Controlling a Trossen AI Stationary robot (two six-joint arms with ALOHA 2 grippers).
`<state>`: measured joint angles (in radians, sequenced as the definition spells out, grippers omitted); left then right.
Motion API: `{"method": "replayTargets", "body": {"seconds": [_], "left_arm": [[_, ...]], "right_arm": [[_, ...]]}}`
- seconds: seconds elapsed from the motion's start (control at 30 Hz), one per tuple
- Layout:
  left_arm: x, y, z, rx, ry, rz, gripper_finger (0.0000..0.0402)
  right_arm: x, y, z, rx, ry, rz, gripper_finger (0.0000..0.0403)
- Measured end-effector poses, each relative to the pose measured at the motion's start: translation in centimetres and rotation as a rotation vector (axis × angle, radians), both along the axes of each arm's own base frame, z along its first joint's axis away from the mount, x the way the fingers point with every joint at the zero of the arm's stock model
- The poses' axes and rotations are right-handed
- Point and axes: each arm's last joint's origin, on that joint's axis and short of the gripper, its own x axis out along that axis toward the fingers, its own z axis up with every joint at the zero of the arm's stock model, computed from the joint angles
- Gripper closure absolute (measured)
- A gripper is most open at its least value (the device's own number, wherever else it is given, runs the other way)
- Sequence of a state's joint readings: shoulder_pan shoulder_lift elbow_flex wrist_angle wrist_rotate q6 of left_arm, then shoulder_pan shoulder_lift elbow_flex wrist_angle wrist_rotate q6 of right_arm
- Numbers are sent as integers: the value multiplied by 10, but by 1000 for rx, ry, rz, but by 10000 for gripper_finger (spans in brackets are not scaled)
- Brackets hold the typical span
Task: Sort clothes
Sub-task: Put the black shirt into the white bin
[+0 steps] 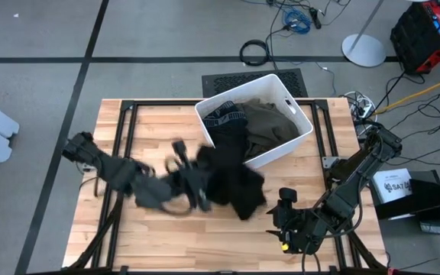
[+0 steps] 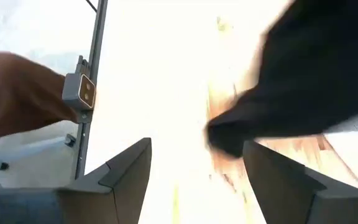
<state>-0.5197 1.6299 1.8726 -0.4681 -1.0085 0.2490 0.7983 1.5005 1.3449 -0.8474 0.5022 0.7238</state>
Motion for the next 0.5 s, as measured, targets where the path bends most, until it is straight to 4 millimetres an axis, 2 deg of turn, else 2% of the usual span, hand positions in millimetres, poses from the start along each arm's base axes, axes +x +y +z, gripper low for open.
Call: {"method": "replayTargets", "body": {"seconds": [0.27, 0.43, 0.5], "left_arm": [[-2, 75, 67, 188, -317, 153, 394], [-5, 122, 94, 407, -556, 151, 394], [-8, 145, 102, 442, -629, 148, 394]], "right_arm": [[8, -11, -1, -117, 10, 68, 161], [16, -26, -1, -203, -1, -6, 161], [19, -33, -1, -264, -7, -41, 161]]}}
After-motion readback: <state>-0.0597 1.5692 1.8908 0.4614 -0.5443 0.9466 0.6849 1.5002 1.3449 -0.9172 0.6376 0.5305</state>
